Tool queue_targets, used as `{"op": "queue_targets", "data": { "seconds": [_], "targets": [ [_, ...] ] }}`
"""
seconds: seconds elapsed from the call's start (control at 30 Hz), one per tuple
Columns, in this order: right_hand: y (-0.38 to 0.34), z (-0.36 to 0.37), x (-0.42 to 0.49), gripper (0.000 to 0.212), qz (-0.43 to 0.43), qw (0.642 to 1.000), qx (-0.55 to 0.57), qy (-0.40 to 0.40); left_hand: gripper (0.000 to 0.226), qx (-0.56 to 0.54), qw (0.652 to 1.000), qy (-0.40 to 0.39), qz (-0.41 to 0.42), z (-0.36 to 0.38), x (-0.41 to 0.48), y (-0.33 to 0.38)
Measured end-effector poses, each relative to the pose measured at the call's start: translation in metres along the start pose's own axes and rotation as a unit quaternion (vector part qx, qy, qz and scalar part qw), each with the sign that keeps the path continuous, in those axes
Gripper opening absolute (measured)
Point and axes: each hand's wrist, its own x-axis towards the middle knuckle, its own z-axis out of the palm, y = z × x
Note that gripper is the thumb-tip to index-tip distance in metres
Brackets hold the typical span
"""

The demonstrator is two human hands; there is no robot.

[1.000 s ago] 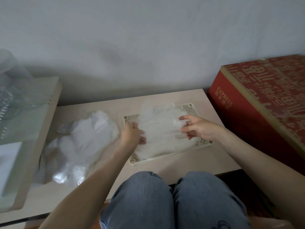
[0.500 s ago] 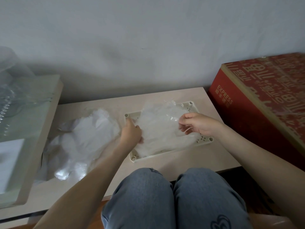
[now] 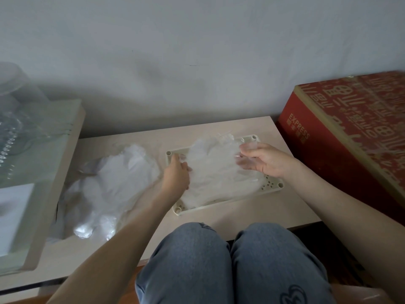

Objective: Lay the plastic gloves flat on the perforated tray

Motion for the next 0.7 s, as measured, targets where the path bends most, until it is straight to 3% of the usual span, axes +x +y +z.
{"op": "queue_targets", "data": {
  "seconds": [0.13,0.27,0.7],
  "targets": [
    [0.001,-0.003,0.005,0.019,-0.003,0.998,-0.045,0.044,0.020,0.021,1.000,-0.005,0.004,0.000,0.004,-0.004],
    [0.001,-0.008,0.006,0.010,-0.013,0.995,-0.089,0.037,0.021,0.014,1.000,0.007,0.005,-0.001,0.000,-0.005],
    [-0.003,-0.018,0.002,0.020,-0.055,0.992,-0.071,0.084,0.032,-0.030,0.999,0.023,-0.014,-0.005,-0.005,-0.002]
  ]
}}
